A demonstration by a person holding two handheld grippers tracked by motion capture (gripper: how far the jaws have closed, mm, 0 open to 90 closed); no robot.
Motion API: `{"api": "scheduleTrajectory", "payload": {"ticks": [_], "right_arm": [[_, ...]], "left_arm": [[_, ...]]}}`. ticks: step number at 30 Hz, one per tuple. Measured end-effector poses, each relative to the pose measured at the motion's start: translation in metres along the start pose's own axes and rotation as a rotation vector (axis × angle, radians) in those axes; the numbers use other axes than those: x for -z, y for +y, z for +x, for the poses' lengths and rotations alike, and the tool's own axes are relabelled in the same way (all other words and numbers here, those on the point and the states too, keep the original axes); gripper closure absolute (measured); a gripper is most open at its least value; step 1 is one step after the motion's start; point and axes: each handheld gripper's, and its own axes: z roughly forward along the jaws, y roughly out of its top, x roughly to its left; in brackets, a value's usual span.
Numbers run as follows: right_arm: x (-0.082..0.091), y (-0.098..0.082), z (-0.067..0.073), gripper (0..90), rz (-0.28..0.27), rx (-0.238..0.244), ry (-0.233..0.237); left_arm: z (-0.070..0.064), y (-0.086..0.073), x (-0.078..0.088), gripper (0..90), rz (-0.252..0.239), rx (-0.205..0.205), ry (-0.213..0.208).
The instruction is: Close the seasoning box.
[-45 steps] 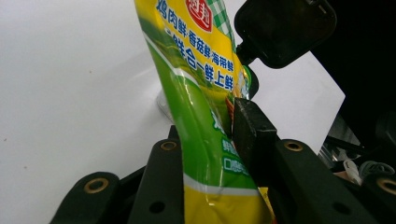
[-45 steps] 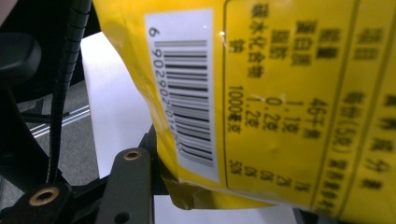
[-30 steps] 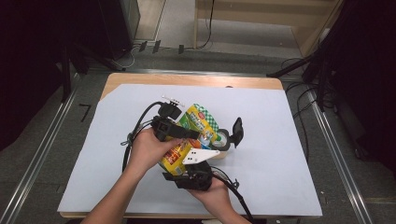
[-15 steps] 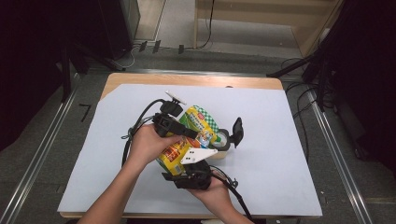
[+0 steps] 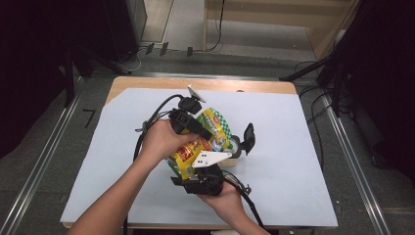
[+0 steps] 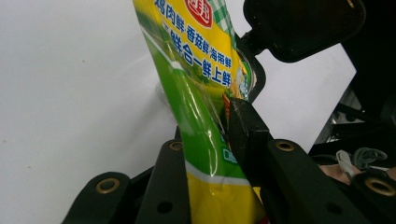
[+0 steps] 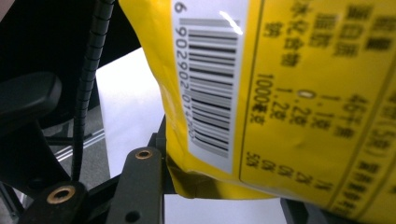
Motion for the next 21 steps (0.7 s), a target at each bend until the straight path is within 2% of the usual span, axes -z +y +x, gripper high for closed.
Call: {"api": "scheduleTrajectory", "payload": {"ticks": [8, 12, 21], "right_arm": [[0.001, 0.001, 0.000, 61.9, 0.003, -0.008, 0.012], [-0.001, 0.002, 0.005, 60.8, 0.014, 0.056, -0.009], [-0.002, 0.003, 0.006, 65.5, 0.013, 0.054, -0.008]], "left_arm": [[0.002, 0.010, -0.001, 79.0, 0.029, 0.008, 0.015], [0.001, 0.013, -0.002, 79.6, 0.050, 0.000, 0.033], [0.003, 0.015, -0.003, 79.9, 0.048, 0.001, 0.013]]}}
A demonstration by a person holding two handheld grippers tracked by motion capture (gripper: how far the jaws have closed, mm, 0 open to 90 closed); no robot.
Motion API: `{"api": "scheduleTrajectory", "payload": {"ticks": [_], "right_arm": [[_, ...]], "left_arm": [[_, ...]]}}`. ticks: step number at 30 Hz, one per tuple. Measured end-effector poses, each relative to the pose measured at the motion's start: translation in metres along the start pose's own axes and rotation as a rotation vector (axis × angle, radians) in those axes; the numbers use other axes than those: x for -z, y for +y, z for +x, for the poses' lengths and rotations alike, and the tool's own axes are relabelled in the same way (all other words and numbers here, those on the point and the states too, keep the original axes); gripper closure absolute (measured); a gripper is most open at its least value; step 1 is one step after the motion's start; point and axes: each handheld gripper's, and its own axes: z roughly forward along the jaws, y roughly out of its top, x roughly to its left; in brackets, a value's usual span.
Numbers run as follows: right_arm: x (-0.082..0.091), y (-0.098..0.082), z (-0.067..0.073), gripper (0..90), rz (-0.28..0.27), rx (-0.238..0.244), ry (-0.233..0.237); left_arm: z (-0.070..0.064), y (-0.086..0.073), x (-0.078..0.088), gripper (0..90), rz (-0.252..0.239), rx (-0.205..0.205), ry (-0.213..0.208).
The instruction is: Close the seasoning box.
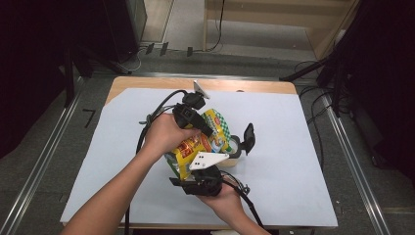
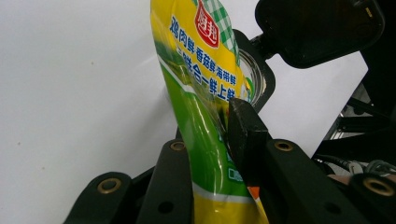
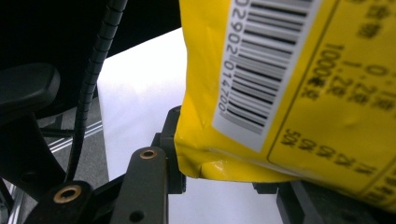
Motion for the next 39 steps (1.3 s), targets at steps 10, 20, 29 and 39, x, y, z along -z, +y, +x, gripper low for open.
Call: {"api": "scheduleTrajectory", "payload": {"ticks": [10, 20, 29, 39], "right_arm": [[0.002, 0.004, 0.000, 66.4, -0.010, -0.024, 0.013], [0.001, 0.007, 0.001, 68.6, -0.029, -0.024, 0.003], [-0.002, 0.008, -0.001, 69.5, -0.005, -0.029, 0.019], [-0.001, 0.016, -0.001, 69.2, -0.021, -0.026, 0.020]], "left_arm": [[0.006, 0.007, 0.001, 79.4, 0.012, 0.025, -0.021], [-0.011, 0.018, 0.007, 80.9, 0.037, -0.006, 0.049], [-0.013, 0.020, 0.007, 82.6, 0.058, 0.000, 0.060], [-0.015, 0.024, 0.011, 82.9, 0.056, -0.004, 0.078]]}}
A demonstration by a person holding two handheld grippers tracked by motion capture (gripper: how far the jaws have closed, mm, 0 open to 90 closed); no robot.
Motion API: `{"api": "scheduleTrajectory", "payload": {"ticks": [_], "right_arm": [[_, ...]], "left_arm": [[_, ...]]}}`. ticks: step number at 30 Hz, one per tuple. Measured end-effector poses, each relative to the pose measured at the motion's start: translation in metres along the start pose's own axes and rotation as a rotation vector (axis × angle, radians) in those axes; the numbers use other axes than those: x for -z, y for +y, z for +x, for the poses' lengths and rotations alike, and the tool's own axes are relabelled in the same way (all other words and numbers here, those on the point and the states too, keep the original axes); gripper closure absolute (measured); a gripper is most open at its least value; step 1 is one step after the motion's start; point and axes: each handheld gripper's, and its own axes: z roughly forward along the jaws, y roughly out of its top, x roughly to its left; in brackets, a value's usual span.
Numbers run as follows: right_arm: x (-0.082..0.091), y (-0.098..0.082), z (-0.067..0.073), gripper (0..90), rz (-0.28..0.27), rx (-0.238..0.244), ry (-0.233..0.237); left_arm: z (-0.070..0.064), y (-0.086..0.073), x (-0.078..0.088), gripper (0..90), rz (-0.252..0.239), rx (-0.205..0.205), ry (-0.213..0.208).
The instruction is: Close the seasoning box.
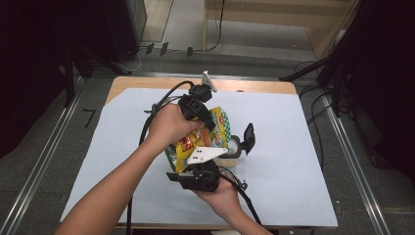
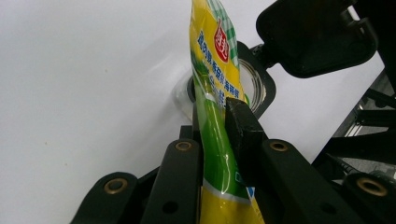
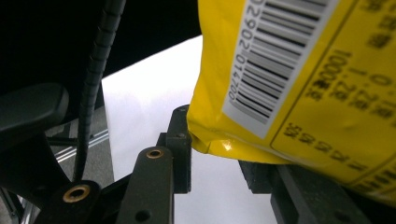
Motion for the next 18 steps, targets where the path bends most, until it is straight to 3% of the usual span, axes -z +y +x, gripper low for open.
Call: {"api": "scheduleTrajectory", "payload": {"ticks": [10, 18], "right_arm": [[-0.004, 0.004, -0.003, 68.9, -0.014, -0.007, 0.006], [-0.005, 0.005, -0.003, 69.1, -0.016, -0.013, 0.015]], "left_arm": [[0.006, 0.002, 0.003, 83.0, -0.007, 0.013, 0.003], [0.011, 0.005, 0.001, 83.0, 0.006, 0.033, -0.022]]}}
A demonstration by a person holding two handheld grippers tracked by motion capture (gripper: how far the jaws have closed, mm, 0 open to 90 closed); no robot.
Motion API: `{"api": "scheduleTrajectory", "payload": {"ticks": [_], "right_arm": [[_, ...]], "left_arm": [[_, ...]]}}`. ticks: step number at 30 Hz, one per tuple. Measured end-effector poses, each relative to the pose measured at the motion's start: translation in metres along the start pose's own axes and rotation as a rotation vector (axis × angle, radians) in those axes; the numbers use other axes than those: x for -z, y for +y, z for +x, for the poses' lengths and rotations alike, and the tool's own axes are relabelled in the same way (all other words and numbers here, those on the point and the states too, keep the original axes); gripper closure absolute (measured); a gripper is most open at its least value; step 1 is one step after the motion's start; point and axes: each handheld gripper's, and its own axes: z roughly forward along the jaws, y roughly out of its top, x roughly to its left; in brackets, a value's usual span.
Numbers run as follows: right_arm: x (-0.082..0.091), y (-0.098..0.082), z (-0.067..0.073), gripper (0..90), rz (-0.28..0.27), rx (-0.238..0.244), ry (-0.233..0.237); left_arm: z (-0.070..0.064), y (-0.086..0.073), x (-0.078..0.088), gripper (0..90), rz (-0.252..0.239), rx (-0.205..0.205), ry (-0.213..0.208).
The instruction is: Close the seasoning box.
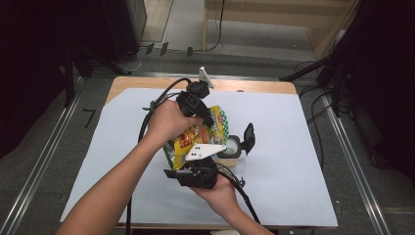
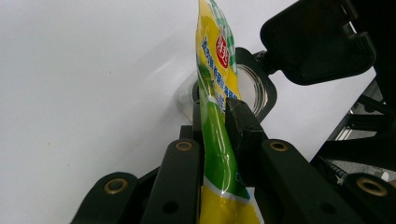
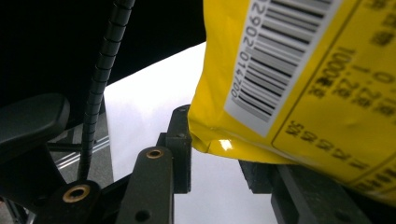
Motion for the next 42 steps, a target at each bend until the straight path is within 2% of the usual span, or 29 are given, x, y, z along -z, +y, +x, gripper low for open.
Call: {"api": "scheduleTrajectory", "payload": {"ticks": [13, 42], "right_arm": [[0.0045, 0.0061, -0.0003, 69.2, -0.002, -0.012, 0.007], [0.0032, 0.0014, -0.0029, 68.4, -0.010, -0.030, -0.003]], "left_arm": [[0.0004, 0.0054, 0.0035, 82.6, 0.000, 0.010, -0.022], [-0.0051, 0.0085, -0.0041, 81.9, 0.012, -0.010, -0.008]]}}
